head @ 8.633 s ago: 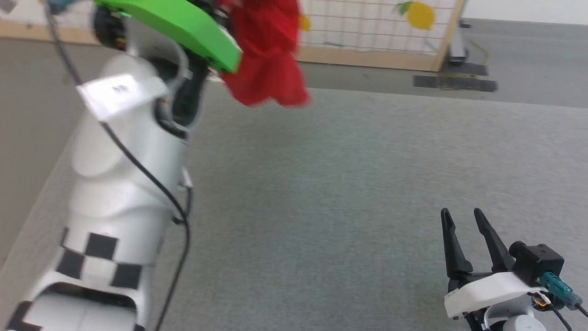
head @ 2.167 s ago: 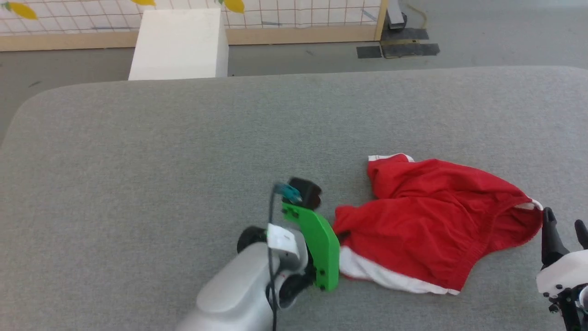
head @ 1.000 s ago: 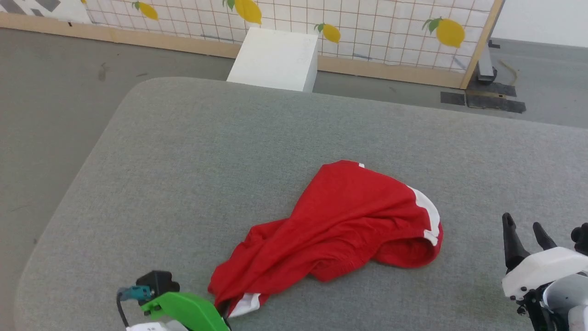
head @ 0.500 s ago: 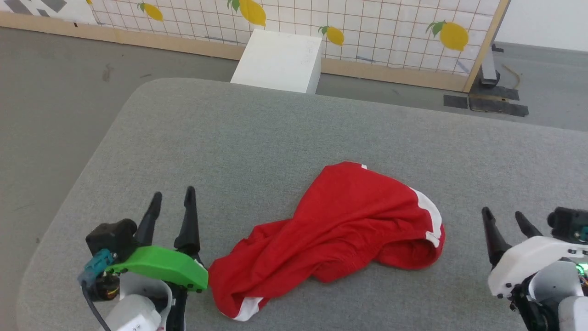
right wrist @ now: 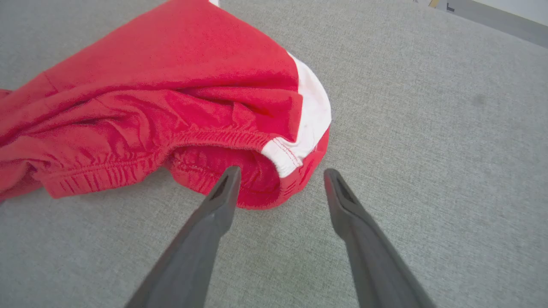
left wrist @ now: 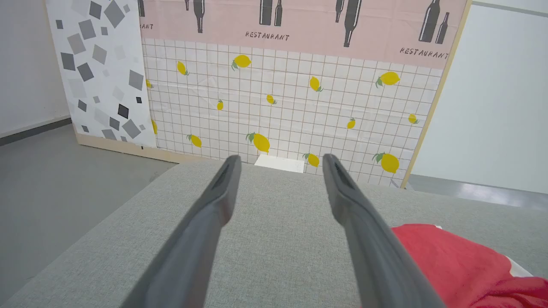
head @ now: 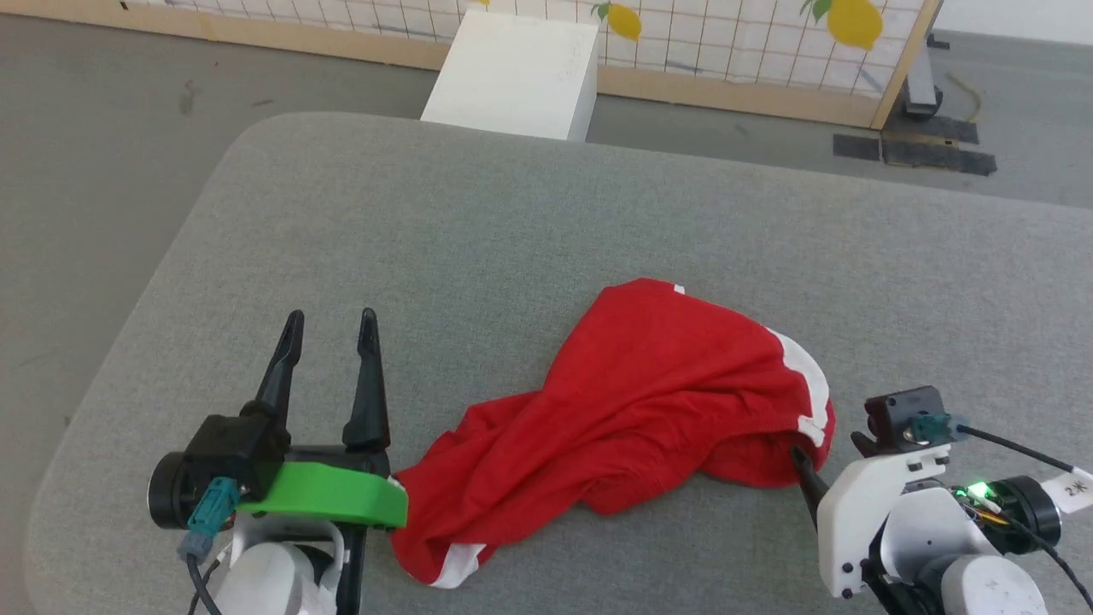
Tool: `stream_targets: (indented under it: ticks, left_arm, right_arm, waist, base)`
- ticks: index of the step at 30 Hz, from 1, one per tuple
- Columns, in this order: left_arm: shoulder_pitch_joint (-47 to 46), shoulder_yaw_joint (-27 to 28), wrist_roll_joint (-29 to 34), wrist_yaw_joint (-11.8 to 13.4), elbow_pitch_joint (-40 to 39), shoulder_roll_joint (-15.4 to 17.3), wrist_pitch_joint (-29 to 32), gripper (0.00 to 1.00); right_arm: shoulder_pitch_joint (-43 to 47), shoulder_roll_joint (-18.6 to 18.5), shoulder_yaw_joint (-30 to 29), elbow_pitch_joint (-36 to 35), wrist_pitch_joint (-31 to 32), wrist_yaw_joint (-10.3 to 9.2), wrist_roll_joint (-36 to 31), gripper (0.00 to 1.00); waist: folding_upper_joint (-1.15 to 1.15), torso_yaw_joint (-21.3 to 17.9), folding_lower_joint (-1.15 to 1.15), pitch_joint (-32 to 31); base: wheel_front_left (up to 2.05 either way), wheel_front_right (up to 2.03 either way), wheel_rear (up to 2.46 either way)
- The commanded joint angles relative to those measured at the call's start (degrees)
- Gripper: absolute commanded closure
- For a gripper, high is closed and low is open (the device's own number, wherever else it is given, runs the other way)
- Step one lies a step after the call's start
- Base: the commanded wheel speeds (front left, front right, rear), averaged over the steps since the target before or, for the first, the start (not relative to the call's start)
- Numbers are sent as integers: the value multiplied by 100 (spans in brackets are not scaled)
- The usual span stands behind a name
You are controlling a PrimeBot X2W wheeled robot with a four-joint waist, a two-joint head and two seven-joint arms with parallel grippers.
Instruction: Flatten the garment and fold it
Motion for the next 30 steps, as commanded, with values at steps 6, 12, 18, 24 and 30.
stream_targets:
  ticks: [6,12,18,24,30]
  left_arm:
    - [32,310,336,-321,-98,-384,-21,0]
    - [12,544,520,-547,-89,-622,-21,0]
    - [14,747,606,-726,-30,-748,-21,0]
    - [-19,835,641,-848,14,-820,-21,0]
    - [-9,836,614,-962,138,-847,-21,0]
  right_arm:
    - [-426,-2,16,288,13,-8,-292,0]
    - [-699,-2,8,682,-112,-8,-355,31]
    - [-825,-2,42,770,-234,-8,-247,100]
    - [-632,-11,-391,383,-238,-8,20,100]
    - [-253,-142,-1508,60,-61,-8,51,100]
  waist:
    - [0,88,0,267]
    - [0,125,0,384]
    - [0,34,0,398]
    - [0,-77,0,319]
    - [0,-192,0,258]
  base:
    - [0,0,0]
    - [0,0,0]
    - [0,0,0]
    - [0,0,0]
    - [0,0,0]
